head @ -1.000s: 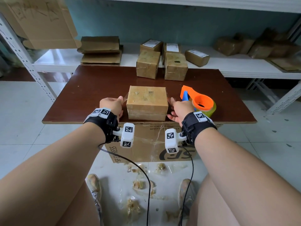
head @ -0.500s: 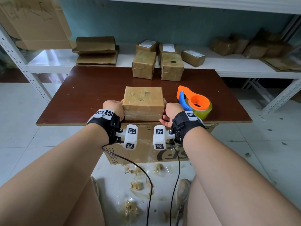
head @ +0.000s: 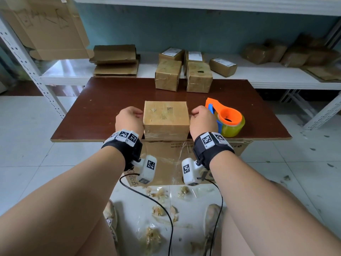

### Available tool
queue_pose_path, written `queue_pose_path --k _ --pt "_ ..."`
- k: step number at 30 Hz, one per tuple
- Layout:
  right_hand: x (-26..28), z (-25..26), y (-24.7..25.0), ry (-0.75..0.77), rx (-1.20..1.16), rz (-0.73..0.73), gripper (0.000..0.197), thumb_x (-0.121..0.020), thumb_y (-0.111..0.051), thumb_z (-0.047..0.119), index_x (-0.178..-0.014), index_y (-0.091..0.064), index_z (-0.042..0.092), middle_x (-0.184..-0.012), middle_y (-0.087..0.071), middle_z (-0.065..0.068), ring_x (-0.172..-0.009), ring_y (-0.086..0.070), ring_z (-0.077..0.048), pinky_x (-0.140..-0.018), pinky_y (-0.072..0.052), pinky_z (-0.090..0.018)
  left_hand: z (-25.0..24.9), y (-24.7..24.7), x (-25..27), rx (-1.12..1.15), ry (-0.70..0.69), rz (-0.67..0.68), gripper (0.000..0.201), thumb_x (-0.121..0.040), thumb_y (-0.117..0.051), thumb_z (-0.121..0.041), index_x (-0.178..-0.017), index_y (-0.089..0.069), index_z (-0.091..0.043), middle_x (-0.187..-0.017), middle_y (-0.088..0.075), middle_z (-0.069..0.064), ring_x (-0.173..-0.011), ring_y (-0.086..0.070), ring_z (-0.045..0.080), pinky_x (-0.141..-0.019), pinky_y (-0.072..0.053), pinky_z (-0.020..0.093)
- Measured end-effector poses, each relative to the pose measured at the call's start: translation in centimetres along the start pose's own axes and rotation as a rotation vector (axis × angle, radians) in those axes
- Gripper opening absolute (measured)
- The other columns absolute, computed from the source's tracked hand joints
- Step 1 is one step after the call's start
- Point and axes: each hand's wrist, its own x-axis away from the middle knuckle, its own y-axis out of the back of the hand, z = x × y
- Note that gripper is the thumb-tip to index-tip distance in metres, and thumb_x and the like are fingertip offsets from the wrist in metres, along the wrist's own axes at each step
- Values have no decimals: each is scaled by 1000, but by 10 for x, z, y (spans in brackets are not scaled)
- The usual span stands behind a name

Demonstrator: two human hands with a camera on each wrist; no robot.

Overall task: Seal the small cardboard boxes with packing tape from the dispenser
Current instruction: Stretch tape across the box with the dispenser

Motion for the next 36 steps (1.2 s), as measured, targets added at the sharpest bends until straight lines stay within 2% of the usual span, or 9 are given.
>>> queue_pose_path --k 7,11,15,18,21,25,28,32,36 --pt "18 10 10 155 -253 -115 28 -103 -56 13 -119 -79 14 -113 -78 -3 -106 -70 -23 -86 -54 -30 -13 24 9 229 -103 -58 15 -95 -71 -28 -83 -80 -27 -82 -78 -5 -78 -74 18 -74 -62 38" --pt "22 26 28 132 -380 -13 34 -105 -51 21 -123 -79 17 -117 -78 2 -101 -68 -16 -84 -53 -27 -27 30 16 502 87 15 33 -97 -68 -44 -75 -78 -22 -82 -75 0 -80 -71 21 -82 -60 40" --pt "25 38 43 -114 -626 150 40 -101 -56 38 -65 -53 20 -63 -54 4 -69 -47 -18 -66 -36 -34 -41 29 30 601 175 133 24 -85 -88 -36 -88 -78 -15 -94 -82 8 -96 -80 28 -89 -66 48" --pt "14 42 45 -178 -754 317 14 -93 -67 48 -95 -71 35 -109 -72 14 -110 -64 -13 -100 -48 -36 -45 33 30 710 284 191 27 -87 -89 -20 -97 -68 -7 -110 -78 18 -97 -80 33 -83 -67 50" --pt "2 41 43 -49 -700 434 13 -98 -69 44 -109 -73 44 -107 -70 31 -104 -59 9 -90 -44 -22 -46 36 28 786 376 242 35 -89 -86 -11 -114 -64 -3 -120 -72 22 -96 -79 39 -81 -66 53" --pt "-16 26 26 -8 -604 492 86 -78 -83 51 -154 -49 31 -142 -62 11 -129 -57 -11 -110 -45 -36 -49 37 35 834 503 302 39 -89 -85 -5 -122 -65 1 -116 -74 21 -90 -81 33 -80 -67 47" --pt "-25 21 15 -99 -664 471 126 -58 -90 57 -165 -27 35 -159 -46 3 -141 -49 -17 -122 -37 -44 -51 35 42 798 573 412 37 -93 -79 -3 -127 -65 -1 -121 -74 20 -84 -76 21 -66 -66 40" --pt "-22 23 -1 6 -405 393 81 -100 -63 51 -167 -20 36 -167 -32 -2 -150 -38 -23 -125 -31 -45 -59 25 49 719 617 434 33 -102 -68 -5 -133 -55 -7 -130 -52 20 -86 -70 24 -64 -67 47" --pt "-17 28 -12 79 -346 464 71 -111 -45 42 -169 -5 33 -177 -7 -5 -163 -12 -25 -131 -17 -46 -64 18 59 756 675 447 34 -106 -61 -9 -138 -50 -9 -124 -48 19 -101 -57 30 -57 -66 46"
